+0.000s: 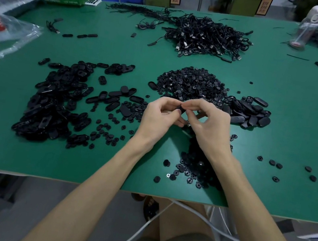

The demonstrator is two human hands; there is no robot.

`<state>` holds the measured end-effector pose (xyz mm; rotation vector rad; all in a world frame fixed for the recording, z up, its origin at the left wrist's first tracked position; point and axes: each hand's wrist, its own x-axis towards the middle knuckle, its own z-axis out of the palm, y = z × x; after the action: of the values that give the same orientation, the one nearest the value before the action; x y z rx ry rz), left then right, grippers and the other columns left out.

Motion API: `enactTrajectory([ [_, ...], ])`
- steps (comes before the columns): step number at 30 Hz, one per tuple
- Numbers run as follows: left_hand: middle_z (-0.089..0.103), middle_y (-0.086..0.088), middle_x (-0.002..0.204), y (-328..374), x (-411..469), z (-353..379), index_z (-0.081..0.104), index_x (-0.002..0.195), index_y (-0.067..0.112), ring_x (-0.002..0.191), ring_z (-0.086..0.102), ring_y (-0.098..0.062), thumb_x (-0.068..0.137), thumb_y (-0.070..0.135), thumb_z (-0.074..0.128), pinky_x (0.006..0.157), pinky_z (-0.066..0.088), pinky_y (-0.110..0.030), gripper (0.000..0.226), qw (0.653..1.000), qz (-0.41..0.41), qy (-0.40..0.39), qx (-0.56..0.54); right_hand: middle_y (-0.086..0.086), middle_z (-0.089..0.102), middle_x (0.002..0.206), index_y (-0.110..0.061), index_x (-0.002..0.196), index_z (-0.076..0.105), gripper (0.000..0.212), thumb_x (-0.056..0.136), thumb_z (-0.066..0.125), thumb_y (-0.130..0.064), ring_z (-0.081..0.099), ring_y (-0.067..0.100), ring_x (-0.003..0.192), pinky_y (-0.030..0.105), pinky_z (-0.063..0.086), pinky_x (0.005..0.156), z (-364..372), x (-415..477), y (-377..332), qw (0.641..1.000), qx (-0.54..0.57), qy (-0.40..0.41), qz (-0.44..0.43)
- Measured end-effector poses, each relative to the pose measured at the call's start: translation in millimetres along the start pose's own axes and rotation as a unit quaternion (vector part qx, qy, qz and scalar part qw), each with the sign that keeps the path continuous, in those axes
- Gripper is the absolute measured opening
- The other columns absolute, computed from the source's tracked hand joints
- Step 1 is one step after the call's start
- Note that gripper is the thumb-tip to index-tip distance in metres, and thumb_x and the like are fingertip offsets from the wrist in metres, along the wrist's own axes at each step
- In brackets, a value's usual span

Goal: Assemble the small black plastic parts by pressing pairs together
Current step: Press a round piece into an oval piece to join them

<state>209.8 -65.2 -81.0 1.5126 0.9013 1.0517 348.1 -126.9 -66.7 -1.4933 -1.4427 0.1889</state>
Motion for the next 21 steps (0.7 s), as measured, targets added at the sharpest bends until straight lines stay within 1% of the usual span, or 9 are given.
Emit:
enactTrajectory([
  [2,0.077,-0.006,0.083,-0.6,0.5,0.1,0.069,0.11,0.005,0.075,0.076,-0.024,0.098,0.004,0.065,0.075,0.063,-0.036,0.013,1.0,-0.011,0.017,-0.007,-0.01,0.076,0.1,-0.021,0.106,0.079,0.026,0.092,0.068,-0.001,0.066,-0.002,0.096,0.008,0.047,0.088,1.1,-0.1,-2.3,1.0,-0.011,-0.014,-0.01],
  [5,0.076,-0.003,0.082,0.9,1.3,-0.2,0.069,0.107,0.006,0.073,0.076,-0.022,0.099,0.005,0.066,0.068,0.06,-0.028,0.009,0.998,-0.025,0.041,-0.036,-0.008,0.076,0.107,-0.023,0.114,0.078,0.032,0.094,0.064,-0.002,0.067,0.001,0.102,0.018,0.051,0.093,1.8,-0.8,-5.2,0.999,-0.012,-0.031,-0.024],
  [6,0.076,-0.002,0.082,1.7,1.5,-0.6,0.069,0.106,0.006,0.073,0.075,-0.021,0.099,0.004,0.066,0.067,0.06,-0.026,0.009,0.998,-0.029,0.045,-0.046,-0.007,0.076,0.109,-0.023,0.116,0.077,0.034,0.094,0.062,-0.001,0.067,0.003,0.103,0.02,0.052,0.093,1.9,-1.2,-5.7,0.999,-0.01,-0.034,-0.026],
  [8,0.075,-0.006,0.086,2.6,1.6,-0.4,0.069,0.106,0.005,0.072,0.074,-0.019,0.099,0.003,0.065,0.066,0.059,-0.026,0.009,0.997,-0.032,0.046,-0.055,-0.007,0.074,0.111,-0.022,0.121,0.075,0.036,0.095,0.061,-0.002,0.067,0.006,0.101,0.019,0.052,0.089,2.0,-1.5,-6.4,0.999,-0.007,-0.026,-0.023],
  [11,0.074,-0.012,0.088,3.3,0.7,1.3,0.068,0.113,-0.002,0.072,0.073,-0.02,0.098,0.001,0.066,0.064,0.059,-0.028,0.015,0.998,-0.024,0.025,-0.045,-0.003,0.073,0.109,-0.016,0.119,0.074,0.028,0.095,0.065,-0.003,0.066,0.006,0.096,0.017,0.052,0.084,0.1,1.3,-4.3,1.0,0.021,0.02,0.009],
  [14,0.073,-0.013,0.088,3.4,-0.3,1.9,0.068,0.113,-0.004,0.07,0.072,-0.02,0.097,-0.001,0.067,0.063,0.059,-0.027,0.016,0.999,-0.011,-0.005,-0.039,-0.003,0.072,0.101,-0.015,0.112,0.075,0.02,0.094,0.07,-0.008,0.065,0.005,0.09,0.014,0.048,0.081,-1.7,2.7,-1.3,0.999,0.026,0.025,0.039],
  [16,0.073,-0.014,0.088,2.9,-0.6,2.2,0.067,0.113,-0.005,0.069,0.072,-0.02,0.096,-0.002,0.068,0.063,0.059,-0.027,0.017,0.999,-0.007,-0.016,-0.034,-0.003,0.073,0.096,-0.018,0.106,0.077,0.016,0.094,0.07,-0.008,0.066,0.005,0.086,0.021,0.052,0.079,-1.4,2.9,0.3,0.998,0.033,0.017,0.057],
  [19,0.073,-0.014,0.089,2.4,-0.9,1.9,0.068,0.111,-0.003,0.07,0.073,-0.02,0.095,-0.001,0.069,0.063,0.059,-0.028,0.016,0.999,-0.003,-0.02,-0.03,-0.002,0.075,0.092,-0.016,0.102,0.077,0.013,0.093,0.071,-0.008,0.069,0.013,0.085,0.037,0.058,0.082,-1.5,3.5,1.0,0.994,0.069,0.007,0.081],
  [21,0.074,-0.012,0.09,2.1,-0.7,1.7,0.069,0.108,0.001,0.072,0.073,-0.02,0.096,-0.002,0.068,0.064,0.059,-0.028,0.013,0.999,0.0,-0.021,-0.029,-0.003,0.075,0.089,-0.015,0.101,0.077,0.012,0.093,0.072,-0.008,0.069,0.015,0.084,0.04,0.059,0.082,-2.3,4.1,0.6,0.992,0.086,0.002,0.088],
])
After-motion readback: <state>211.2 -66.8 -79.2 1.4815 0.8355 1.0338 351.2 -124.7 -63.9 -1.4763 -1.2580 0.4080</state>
